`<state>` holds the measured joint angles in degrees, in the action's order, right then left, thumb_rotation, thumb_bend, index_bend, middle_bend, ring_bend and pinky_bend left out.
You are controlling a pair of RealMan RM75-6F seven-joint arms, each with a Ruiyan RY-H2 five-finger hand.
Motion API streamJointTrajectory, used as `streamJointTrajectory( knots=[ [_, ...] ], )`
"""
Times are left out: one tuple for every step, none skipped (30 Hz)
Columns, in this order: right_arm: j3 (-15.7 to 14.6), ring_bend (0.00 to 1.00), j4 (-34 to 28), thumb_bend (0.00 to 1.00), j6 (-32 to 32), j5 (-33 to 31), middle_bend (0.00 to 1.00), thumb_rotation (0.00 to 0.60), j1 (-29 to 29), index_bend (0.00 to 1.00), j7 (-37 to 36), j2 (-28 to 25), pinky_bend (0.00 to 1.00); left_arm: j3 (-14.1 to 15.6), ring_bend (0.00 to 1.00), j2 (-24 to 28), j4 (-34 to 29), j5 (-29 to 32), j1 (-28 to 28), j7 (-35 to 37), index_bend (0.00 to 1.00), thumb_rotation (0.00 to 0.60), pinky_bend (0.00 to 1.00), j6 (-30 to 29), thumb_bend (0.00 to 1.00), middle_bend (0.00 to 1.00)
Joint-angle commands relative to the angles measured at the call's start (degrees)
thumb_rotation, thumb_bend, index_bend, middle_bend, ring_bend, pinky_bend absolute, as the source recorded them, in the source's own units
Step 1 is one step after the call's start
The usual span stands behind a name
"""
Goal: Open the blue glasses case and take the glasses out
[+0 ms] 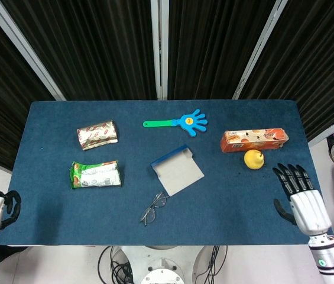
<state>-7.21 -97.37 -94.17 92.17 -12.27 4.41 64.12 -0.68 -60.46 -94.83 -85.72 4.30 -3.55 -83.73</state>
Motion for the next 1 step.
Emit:
streamJointTrajectory(
  knots=[
    [-1.35, 0.0, -0.75, 0.35, 0.43, 1.08, 0.05, 0.6, 1.44, 0.0, -2.0, -2.12, 0.0, -0.03, 0.55, -0.05, 0.0, 0.04, -0.01, -0.14, 0.68, 0.6, 0.41, -0.03, 0.36, 0.71]
  ],
)
